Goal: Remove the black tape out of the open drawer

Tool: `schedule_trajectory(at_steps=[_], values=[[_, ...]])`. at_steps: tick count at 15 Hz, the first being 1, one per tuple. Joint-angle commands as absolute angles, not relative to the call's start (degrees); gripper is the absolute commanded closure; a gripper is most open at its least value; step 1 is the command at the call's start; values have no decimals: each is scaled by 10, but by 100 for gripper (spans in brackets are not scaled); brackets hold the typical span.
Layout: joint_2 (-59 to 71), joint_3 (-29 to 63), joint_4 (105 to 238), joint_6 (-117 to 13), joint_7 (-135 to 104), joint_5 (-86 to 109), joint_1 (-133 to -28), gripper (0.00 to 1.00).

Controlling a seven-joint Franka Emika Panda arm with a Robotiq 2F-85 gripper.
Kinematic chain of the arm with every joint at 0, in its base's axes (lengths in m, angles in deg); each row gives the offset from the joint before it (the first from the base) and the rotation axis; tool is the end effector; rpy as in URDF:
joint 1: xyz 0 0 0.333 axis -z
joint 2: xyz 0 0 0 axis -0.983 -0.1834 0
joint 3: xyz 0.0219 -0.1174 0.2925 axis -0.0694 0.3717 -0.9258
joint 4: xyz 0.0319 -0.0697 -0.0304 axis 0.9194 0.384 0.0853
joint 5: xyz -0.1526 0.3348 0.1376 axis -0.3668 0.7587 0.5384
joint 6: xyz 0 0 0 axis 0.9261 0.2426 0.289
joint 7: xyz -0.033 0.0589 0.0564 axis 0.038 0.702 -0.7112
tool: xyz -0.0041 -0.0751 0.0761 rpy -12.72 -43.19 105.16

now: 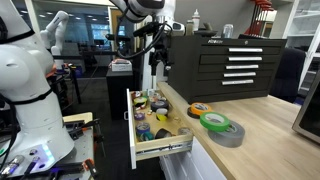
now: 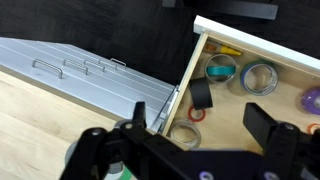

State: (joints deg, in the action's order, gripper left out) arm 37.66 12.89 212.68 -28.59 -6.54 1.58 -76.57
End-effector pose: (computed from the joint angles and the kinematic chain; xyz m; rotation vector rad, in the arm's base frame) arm 0.4456 -0.0362 0.4343 2.9354 0.1820 -0.2100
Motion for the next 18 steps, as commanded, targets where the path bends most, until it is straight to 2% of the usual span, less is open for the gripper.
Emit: schedule_trajectory(at_steps=[1, 10, 18], values=[[365, 133, 2146, -324, -43, 45, -787, 0], [291, 130, 2175, -464, 37, 107, -811, 0], [256, 120, 2169, -468, 61, 121, -811, 0]])
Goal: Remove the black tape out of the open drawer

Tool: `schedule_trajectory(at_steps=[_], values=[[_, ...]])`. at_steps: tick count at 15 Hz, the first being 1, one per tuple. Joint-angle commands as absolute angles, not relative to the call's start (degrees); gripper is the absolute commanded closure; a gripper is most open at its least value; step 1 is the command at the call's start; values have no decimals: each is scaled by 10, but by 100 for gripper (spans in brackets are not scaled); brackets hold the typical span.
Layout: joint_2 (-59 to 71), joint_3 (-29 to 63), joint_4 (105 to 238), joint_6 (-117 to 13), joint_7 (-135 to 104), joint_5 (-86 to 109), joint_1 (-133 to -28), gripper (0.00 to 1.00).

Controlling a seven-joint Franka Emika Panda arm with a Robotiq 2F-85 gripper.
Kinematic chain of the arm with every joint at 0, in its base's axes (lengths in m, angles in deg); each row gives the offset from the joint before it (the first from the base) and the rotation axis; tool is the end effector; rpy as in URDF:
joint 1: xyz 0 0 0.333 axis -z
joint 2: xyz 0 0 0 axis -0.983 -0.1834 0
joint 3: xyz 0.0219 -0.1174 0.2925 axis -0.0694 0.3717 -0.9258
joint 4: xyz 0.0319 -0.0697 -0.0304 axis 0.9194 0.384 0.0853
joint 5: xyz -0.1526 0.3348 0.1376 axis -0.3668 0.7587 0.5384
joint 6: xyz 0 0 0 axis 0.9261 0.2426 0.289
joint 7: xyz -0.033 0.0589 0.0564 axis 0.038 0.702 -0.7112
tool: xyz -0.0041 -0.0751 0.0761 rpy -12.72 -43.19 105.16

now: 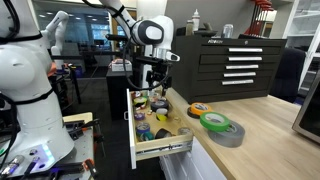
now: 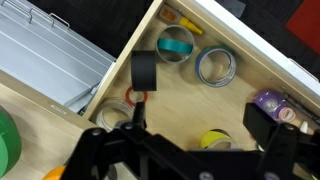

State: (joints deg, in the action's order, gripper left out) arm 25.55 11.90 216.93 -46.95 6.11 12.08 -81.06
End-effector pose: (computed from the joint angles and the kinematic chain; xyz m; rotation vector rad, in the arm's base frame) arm 0.4722 0.0217 0.3273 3.0666 0.5792 -0.1534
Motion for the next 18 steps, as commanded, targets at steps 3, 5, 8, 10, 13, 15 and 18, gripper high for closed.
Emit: schedule_trajectory(at_steps=[3, 5, 8, 10, 13, 15, 18], values=[[254, 119, 2168, -468, 62, 121, -811, 0], [254, 119, 2168, -468, 62, 121, -811, 0], [249, 119, 2171, -480, 63, 120, -811, 0], [228, 120, 2165, -505, 75, 128, -812, 0], [204, 118, 2167, -531, 86, 132, -811, 0], [183, 117, 2163, -546, 90, 129, -808, 0], [146, 117, 2154, -566, 122, 139, -800, 0]])
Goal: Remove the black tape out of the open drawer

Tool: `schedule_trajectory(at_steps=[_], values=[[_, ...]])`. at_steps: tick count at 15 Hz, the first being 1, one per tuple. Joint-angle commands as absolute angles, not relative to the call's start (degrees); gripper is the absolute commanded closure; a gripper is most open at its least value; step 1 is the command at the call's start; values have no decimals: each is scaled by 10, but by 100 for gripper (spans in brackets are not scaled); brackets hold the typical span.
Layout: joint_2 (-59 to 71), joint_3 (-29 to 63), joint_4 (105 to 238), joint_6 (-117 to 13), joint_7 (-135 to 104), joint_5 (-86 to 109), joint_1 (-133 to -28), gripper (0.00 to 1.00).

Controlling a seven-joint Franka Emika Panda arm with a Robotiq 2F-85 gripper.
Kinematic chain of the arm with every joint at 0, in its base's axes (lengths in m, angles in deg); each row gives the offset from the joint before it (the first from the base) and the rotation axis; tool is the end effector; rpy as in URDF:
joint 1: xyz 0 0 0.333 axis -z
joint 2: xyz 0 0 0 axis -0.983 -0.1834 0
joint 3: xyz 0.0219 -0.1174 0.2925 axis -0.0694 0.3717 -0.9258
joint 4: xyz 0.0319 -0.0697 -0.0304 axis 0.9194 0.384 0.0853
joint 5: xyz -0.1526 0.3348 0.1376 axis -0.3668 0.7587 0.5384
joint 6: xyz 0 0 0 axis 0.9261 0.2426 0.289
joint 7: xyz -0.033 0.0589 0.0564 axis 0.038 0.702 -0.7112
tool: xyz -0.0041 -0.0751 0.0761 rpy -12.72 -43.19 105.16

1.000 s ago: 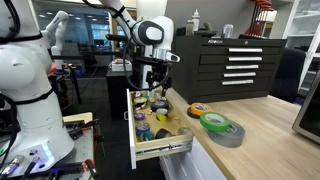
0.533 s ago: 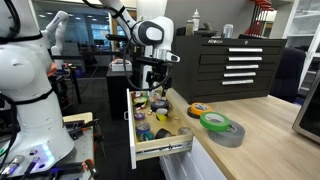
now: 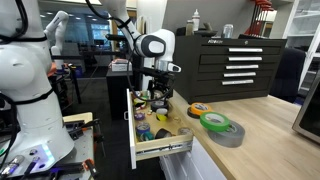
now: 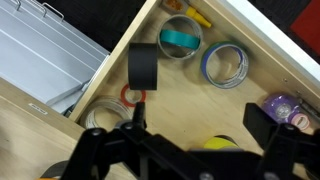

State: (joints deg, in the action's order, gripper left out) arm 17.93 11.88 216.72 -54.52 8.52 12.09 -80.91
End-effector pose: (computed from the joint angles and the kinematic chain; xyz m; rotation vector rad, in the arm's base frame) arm 0.4845 0.0220 0.2753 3.0614 0.6470 -0.1484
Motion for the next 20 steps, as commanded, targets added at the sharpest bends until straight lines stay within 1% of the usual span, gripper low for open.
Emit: schedule_trajectory(at_steps=[1, 20], values=[[137, 116, 2150, -568, 132, 143, -797, 0], [-45, 110, 2070, -610, 185, 102, -745, 0]])
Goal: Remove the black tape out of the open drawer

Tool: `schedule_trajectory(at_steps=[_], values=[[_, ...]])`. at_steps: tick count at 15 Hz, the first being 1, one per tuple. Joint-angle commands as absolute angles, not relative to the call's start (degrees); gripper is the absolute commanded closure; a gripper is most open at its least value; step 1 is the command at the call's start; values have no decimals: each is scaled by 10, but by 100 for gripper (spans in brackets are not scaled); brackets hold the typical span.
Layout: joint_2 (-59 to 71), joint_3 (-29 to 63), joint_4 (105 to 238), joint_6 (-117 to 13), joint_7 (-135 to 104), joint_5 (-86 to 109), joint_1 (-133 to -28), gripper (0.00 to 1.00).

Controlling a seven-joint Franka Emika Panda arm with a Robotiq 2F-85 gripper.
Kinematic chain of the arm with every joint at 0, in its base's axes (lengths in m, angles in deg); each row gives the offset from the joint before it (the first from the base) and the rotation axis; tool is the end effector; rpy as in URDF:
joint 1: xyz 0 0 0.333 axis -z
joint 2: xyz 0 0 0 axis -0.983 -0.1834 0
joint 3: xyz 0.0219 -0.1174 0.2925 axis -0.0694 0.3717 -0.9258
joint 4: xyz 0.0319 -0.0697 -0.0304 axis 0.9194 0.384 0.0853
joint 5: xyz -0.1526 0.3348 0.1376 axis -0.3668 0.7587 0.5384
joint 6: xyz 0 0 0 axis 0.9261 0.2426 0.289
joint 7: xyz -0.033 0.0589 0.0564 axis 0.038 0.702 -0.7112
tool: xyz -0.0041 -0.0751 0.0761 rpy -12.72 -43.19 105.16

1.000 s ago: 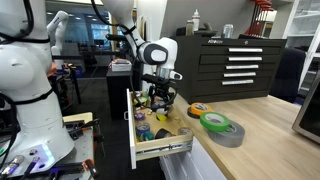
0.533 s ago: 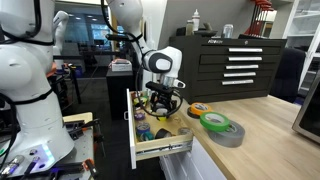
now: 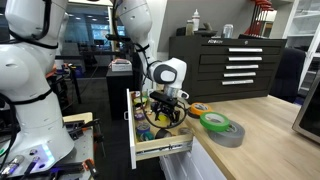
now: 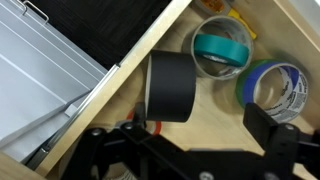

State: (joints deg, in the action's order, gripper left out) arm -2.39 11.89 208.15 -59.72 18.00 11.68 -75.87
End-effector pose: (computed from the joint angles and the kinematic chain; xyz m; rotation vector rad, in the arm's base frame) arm 0.5140 -0.0210 0.1551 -2.9876 -0.7667 0.3141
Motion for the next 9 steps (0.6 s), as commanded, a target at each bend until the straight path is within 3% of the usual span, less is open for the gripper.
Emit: schedule_trajectory(at_steps=[1, 9], values=[[-51, 109, 2068, -609, 186, 100, -743, 0], [-69, 105, 2069, -613, 192, 91, -737, 0]])
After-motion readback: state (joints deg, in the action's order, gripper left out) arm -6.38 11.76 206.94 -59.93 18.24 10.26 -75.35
